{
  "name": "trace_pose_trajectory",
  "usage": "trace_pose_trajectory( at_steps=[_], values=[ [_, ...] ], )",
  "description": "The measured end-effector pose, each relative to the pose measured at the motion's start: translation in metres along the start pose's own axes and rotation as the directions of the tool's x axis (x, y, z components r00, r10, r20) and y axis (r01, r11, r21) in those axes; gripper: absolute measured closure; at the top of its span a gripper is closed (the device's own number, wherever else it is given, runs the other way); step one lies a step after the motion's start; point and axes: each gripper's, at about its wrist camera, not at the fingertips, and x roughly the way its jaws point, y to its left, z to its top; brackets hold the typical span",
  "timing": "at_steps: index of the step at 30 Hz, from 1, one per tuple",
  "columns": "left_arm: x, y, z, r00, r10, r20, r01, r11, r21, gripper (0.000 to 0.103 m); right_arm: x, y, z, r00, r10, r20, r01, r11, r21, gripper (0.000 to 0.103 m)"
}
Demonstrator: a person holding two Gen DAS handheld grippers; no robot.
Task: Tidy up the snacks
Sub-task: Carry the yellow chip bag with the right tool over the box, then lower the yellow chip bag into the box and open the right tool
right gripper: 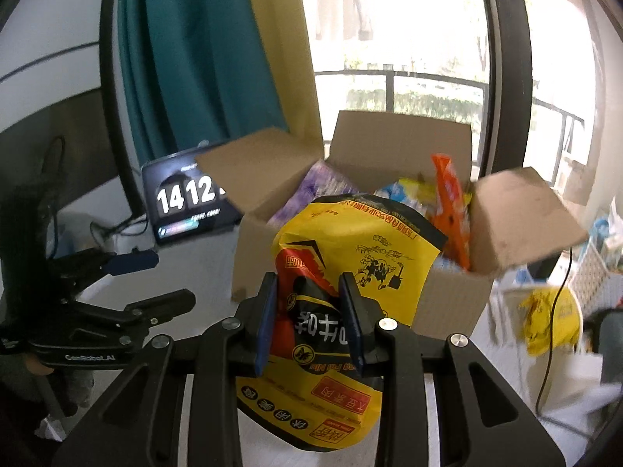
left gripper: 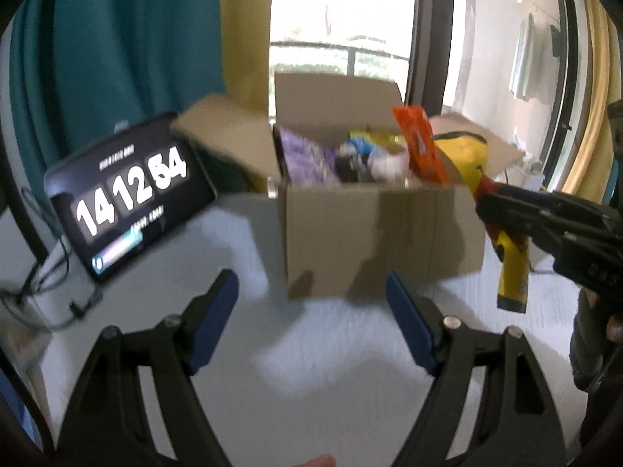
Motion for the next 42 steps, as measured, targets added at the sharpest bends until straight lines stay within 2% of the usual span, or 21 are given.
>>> trace_pose_trajectory(
  at_steps=[9, 13, 17, 20, 25, 29, 33, 35, 37, 38, 40, 42],
  values=[
    [0.009, 0.005, 0.055, 0.995, 0.001, 0.102, -0.004, 1.000, 0.029, 0.024, 0.017, -0.021, 0.048, 0.999, -0.004, 0.053, 0.004, 1.000, -0.003, 0.069],
    [0.013, 0.011, 0.081, 0.991, -0.019, 0.135, 0.016, 1.000, 0.026, 0.024, 0.030, -0.025, 0.064, 0.998, -0.009, 0.069, 0.010, 1.000, -0.014, 0.069],
    [0.019, 0.017, 0.106, 0.984, 0.000, 0.180, -0.008, 0.999, 0.041, 0.024, 0.044, -0.035, 0.081, 0.997, -0.005, 0.080, 0.005, 1.000, 0.003, 0.069],
    [0.032, 0.025, 0.127, 0.981, 0.018, 0.194, -0.019, 1.000, 0.003, 0.024, 0.059, -0.040, 0.092, 0.996, -0.016, 0.089, 0.015, 1.000, 0.019, 0.069],
    [0.047, 0.046, 0.151, 0.973, 0.007, 0.229, 0.026, 0.989, -0.143, 0.024, 0.089, -0.049, 0.110, 0.996, -0.013, 0.093, 0.002, 0.994, 0.112, 0.069],
    [0.066, 0.056, 0.159, 0.975, 0.044, 0.218, -0.010, 0.988, -0.156, 0.024, 0.116, -0.046, 0.122, 0.997, -0.023, 0.078, 0.014, 0.992, 0.124, 0.069],
    [0.077, 0.065, 0.163, 0.974, 0.070, 0.214, -0.040, 0.989, -0.142, 0.024, 0.150, -0.046, 0.126, 0.999, -0.045, 0.025, 0.041, 0.989, 0.143, 0.068],
    [0.081, 0.073, 0.163, 0.976, 0.077, 0.205, -0.044, 0.986, -0.163, 0.024, 0.172, -0.050, 0.125, 0.996, -0.082, -0.028, 0.085, 0.983, 0.162, 0.068],
    [0.087, 0.081, 0.162, 0.978, 0.099, 0.184, -0.067, 0.983, -0.173, 0.024, 0.194, -0.056, 0.121, 0.991, -0.075, -0.115, 0.098, 0.972, 0.211, 0.067],
    [0.089, 0.083, 0.161, 0.979, 0.101, 0.176, -0.070, 0.982, -0.175, 0.024, 0.202, -0.059, 0.119, 0.987, -0.067, -0.149, 0.100, 0.968, 0.229, 0.064],
    [0.093, 0.089, 0.161, 0.981, 0.103, 0.166, -0.072, 0.980, -0.185, 0.024, 0.226, -0.065, 0.113, 0.965, -0.022, -0.262, 0.101, 0.952, 0.291, 0.057],
    [0.096, 0.091, 0.160, 0.982, 0.097, 0.161, -0.066, 0.980, -0.190, 0.024, 0.239, -0.072, 0.106, 0.948, 0.014, -0.317, 0.105, 0.930, 0.353, 0.039]
  ],
)
